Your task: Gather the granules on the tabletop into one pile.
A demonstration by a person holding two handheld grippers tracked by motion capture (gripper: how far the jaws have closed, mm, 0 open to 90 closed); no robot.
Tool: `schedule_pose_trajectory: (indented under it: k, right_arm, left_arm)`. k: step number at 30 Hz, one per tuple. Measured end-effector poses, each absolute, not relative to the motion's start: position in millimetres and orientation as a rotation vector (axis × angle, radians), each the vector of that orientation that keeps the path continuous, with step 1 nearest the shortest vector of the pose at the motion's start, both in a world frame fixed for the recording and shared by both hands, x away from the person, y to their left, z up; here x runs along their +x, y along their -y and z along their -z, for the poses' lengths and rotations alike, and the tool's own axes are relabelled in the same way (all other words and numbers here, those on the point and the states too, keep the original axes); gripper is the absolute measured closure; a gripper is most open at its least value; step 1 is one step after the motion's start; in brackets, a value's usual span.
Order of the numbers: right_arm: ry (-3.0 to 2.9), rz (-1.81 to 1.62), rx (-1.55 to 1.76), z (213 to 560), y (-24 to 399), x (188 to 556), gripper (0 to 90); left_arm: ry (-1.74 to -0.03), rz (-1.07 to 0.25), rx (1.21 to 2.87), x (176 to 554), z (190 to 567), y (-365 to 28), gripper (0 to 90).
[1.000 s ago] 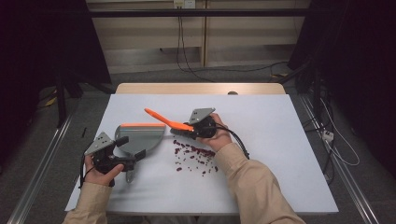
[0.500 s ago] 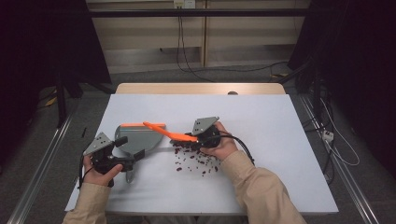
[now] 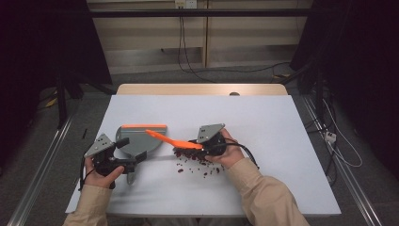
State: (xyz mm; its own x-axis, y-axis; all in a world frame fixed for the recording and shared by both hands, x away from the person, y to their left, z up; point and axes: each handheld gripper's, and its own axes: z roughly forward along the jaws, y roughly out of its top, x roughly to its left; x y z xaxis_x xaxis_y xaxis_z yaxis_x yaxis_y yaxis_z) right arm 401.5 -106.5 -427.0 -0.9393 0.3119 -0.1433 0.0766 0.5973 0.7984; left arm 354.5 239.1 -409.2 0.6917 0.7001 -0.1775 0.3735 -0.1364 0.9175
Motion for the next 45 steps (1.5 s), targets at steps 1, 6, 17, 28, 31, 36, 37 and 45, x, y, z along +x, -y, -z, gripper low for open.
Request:
schedule_pose_trajectory:
  k: [1, 6, 17, 28, 31, 36, 37, 45]
  right_arm:
    - [-2.558, -1.261, 0.319, 427, 107, 401, 71.1]
    - [-2.505, -1.278, 0.373, 424, 110, 400, 71.1]
    - [-2.364, -1.354, 0.652, 411, 118, 398, 71.1]
    - [-2.239, -1.467, 0.836, 404, 103, 375, 71.1]
    - [-2.214, -1.508, 0.88, 408, 96, 367, 71.1]
    - [-2.215, -1.525, 0.931, 415, 85, 358, 71.1]
    - [-2.208, -1.529, 0.933, 416, 83, 356, 71.1]
    - [-2.182, -1.548, 0.996, 419, 72, 345, 71.1]
  left_arm:
    - [-0.86, -0.353, 1.751, 355, 409, -239, 5.3]
    - [-0.856, -0.358, 1.752, 355, 408, -240, 5.3]
    - [-0.86, -0.355, 1.743, 356, 408, -241, 5.3]
    - [-0.854, -0.358, 1.749, 355, 407, -240, 5.3]
    - [-0.853, -0.359, 1.751, 354, 407, -240, 5.3]
    - [-0.852, -0.362, 1.753, 353, 406, -240, 5.3]
    - [-0.853, -0.365, 1.754, 353, 406, -240, 5.3]
    - [-0.853, -0.367, 1.755, 353, 407, -240, 5.3]
